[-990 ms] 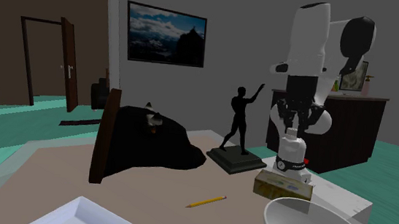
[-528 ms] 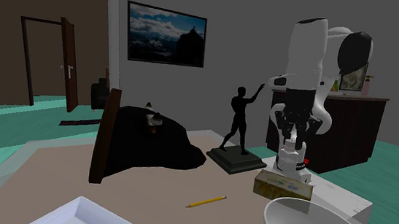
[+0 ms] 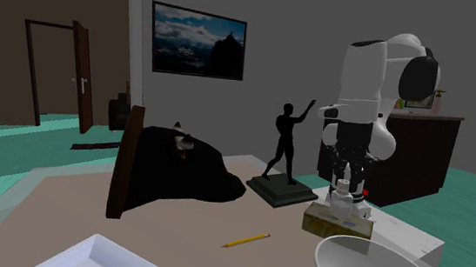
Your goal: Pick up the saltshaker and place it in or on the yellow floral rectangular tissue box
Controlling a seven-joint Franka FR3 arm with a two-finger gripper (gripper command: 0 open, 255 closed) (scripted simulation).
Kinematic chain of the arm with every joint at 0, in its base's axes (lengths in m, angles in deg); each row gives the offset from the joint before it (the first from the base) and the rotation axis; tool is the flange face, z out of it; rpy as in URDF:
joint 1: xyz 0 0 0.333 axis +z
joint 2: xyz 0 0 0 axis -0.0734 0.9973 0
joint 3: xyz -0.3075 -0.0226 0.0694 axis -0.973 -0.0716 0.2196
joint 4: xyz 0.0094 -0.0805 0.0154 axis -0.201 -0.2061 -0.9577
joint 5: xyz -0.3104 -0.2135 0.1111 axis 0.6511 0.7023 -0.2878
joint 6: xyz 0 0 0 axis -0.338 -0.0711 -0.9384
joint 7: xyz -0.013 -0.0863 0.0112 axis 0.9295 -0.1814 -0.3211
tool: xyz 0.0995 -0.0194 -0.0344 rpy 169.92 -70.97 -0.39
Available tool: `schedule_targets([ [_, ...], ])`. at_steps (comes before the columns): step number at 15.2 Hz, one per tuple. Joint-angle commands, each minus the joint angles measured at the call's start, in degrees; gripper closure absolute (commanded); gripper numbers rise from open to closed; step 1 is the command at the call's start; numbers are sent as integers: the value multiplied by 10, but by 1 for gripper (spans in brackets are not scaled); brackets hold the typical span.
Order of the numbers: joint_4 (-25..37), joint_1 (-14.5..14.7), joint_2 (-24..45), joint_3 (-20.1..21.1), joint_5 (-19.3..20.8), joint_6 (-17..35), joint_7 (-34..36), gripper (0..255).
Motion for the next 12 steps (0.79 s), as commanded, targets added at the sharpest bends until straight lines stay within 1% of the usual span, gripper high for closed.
schedule_targets([
  [1,-2,0,1,1,0,4,0,255],
  [6,-2,0,1,1,0,4,0,255],
  [7,-2,0,1,1,0,4,0,0],
  [12,-2,0,2,1,0,4,0,0],
])
